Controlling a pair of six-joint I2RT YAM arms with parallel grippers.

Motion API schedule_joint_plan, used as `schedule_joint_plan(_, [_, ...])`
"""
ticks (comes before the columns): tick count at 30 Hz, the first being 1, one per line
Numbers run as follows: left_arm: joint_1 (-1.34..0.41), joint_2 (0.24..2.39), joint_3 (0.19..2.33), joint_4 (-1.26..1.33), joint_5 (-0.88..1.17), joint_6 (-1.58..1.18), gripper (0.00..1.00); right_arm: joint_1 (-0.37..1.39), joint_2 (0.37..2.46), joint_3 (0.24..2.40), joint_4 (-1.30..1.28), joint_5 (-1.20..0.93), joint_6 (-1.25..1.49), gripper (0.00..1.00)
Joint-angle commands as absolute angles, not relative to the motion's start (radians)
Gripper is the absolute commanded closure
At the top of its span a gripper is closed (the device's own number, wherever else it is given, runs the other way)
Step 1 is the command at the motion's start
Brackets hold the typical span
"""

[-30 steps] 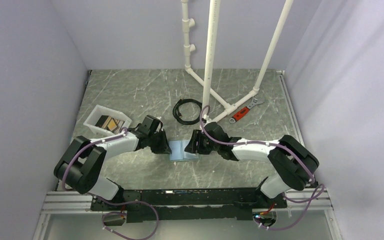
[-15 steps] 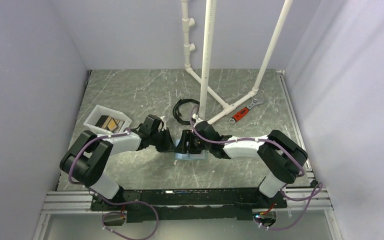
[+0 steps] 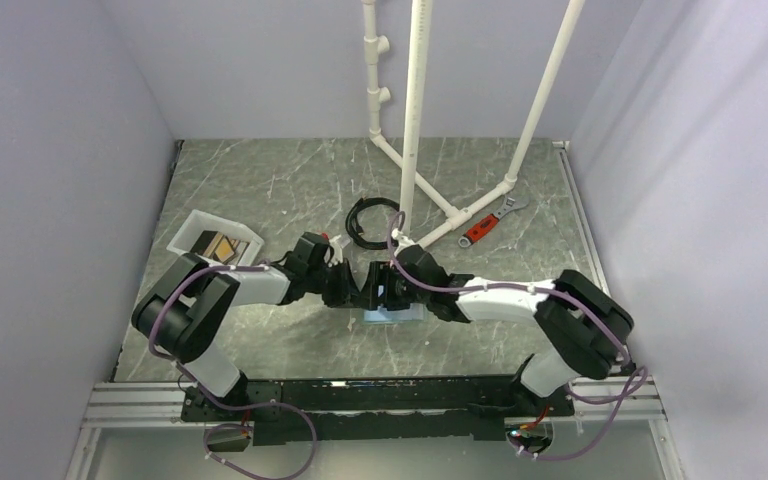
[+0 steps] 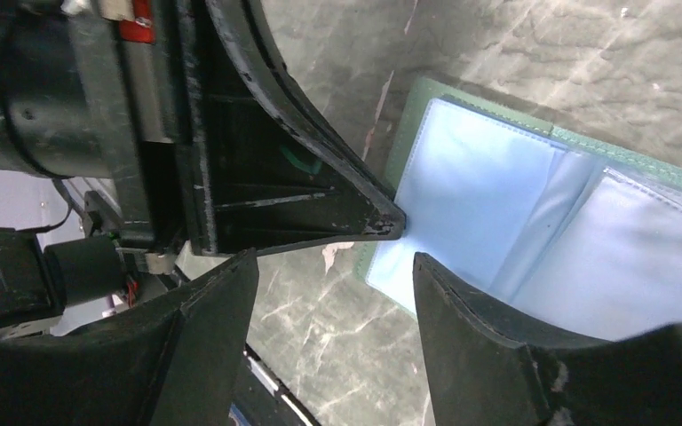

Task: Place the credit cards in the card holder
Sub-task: Open the card holder at the center of the board.

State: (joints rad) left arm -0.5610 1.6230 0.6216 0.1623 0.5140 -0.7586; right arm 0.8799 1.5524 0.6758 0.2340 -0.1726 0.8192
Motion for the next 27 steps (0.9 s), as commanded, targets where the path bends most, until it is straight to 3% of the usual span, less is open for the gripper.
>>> schedule_joint_plan(1, [-0.589, 1.615, 0.621, 0.199, 0.562, -0.769, 0.92, 0.885, 1.398, 0.651, 0.135, -0.063, 0.776, 0.31])
schedule_joint_plan(8, [-0.62, 1.66, 0.645, 0.226, 0.568, -0.789, 0.93, 0.856, 1.223, 0.581, -0.116, 0.071, 0.789, 0.23])
schedule_joint_plan(27, [-0.686, 1.692, 0.641, 0.262, 0.498, -0.87, 0.96, 0.824, 1.185, 0.518, -0.206, 0.13, 0.781, 0.21])
